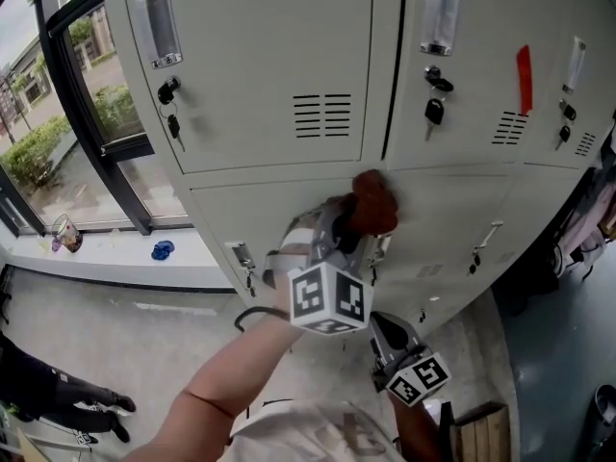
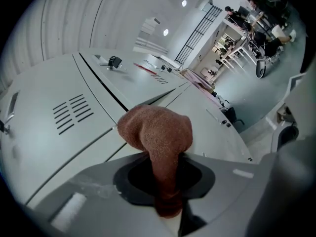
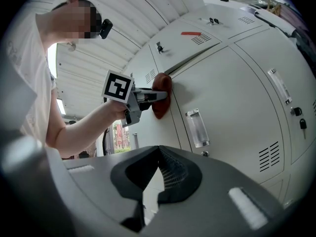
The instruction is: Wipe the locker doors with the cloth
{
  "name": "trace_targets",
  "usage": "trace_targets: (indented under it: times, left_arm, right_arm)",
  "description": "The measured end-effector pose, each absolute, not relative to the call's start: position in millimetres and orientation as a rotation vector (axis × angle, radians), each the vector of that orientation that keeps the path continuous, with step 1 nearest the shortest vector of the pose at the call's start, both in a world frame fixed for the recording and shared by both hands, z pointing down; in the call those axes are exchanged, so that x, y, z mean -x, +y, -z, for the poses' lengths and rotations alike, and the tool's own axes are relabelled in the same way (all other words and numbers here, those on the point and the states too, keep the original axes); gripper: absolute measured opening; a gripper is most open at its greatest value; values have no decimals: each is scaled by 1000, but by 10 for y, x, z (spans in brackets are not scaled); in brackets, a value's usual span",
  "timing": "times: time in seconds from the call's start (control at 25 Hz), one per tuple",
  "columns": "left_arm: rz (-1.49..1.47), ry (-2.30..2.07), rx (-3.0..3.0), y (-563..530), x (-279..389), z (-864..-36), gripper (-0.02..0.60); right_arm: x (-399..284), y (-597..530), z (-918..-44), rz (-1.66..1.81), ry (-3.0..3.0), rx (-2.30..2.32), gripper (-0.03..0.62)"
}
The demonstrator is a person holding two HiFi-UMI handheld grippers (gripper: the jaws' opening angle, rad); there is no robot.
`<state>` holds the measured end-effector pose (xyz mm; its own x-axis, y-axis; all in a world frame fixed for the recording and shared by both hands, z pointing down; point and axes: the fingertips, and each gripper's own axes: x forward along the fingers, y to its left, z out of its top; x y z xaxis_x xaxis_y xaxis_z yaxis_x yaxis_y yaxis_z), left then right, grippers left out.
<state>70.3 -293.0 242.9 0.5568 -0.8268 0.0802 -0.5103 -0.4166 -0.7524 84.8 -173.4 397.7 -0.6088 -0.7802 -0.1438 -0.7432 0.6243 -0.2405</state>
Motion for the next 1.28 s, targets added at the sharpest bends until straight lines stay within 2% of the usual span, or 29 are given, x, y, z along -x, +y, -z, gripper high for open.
trace_targets:
  times: [0.2,0.6,1.28]
  left_arm:
    - [544,1063,2193,-2917,-697,-2527,84]
    - [450,1155,2289,-2920,-248,-2581,84]
    - [292,1376,2221,-2891,843,-2477,84]
  right_arm:
    - [-827,-1733,-3993,238,2619,1239,9]
    - [-651,-1791,-4002,253,2649,1199,9]
    - [-91,-1789,-3999,289,2722,1164,9]
